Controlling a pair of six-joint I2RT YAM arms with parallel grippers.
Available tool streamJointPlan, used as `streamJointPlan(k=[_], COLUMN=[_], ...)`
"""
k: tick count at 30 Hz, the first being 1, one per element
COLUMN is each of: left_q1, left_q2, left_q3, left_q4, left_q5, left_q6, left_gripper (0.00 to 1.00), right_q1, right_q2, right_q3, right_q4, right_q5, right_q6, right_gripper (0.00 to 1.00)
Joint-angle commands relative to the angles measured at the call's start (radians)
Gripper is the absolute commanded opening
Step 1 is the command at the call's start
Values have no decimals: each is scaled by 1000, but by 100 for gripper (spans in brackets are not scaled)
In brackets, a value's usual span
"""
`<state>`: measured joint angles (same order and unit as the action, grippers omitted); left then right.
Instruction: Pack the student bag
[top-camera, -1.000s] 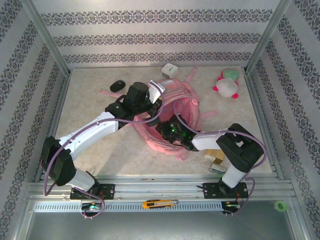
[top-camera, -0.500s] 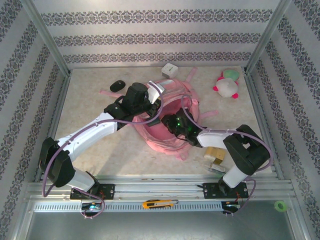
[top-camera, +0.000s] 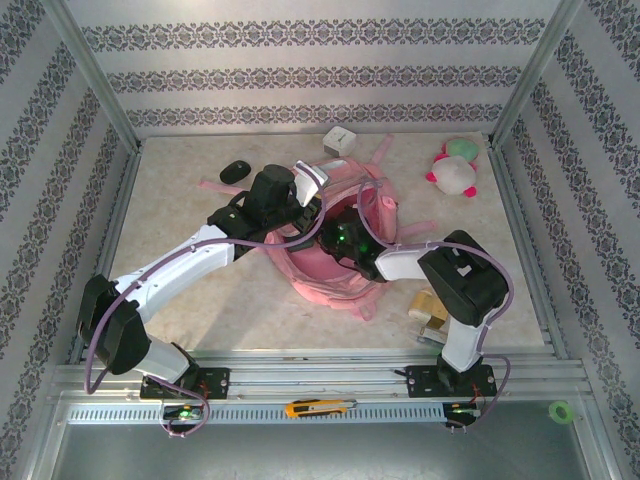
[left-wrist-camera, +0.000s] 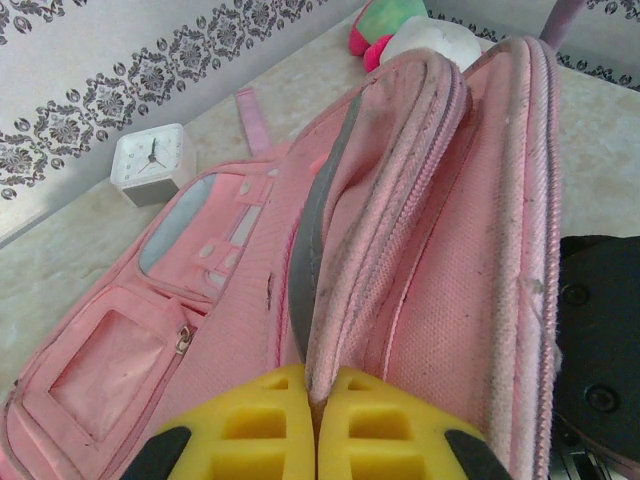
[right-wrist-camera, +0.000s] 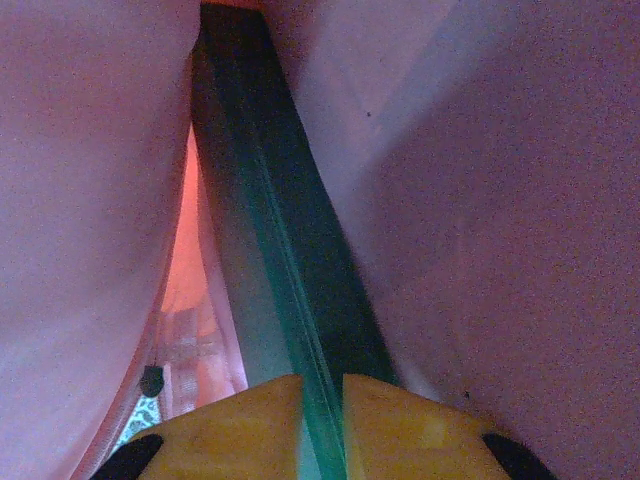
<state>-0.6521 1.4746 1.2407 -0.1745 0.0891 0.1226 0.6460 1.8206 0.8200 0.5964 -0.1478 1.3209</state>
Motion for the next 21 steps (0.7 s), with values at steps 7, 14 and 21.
streamJointPlan(k=[7, 14, 21], left_q1=[11, 17, 18], left_q2=[-49, -70, -86], left_q3=[7, -44, -87], left_q4=[121, 136, 146], left_q5=[-4, -22, -29], left_q6=[0, 0, -8], left_gripper=[0, 0, 0], right_q1=[-6, -60, -285], right_q2=[-157, -531, -819], right_q3=[-79, -133, -40], right_q4=[-84, -656, -1358], right_q5=[-19, -14, 3], right_q6=[-51, -263, -530], right_gripper=[30, 50, 65])
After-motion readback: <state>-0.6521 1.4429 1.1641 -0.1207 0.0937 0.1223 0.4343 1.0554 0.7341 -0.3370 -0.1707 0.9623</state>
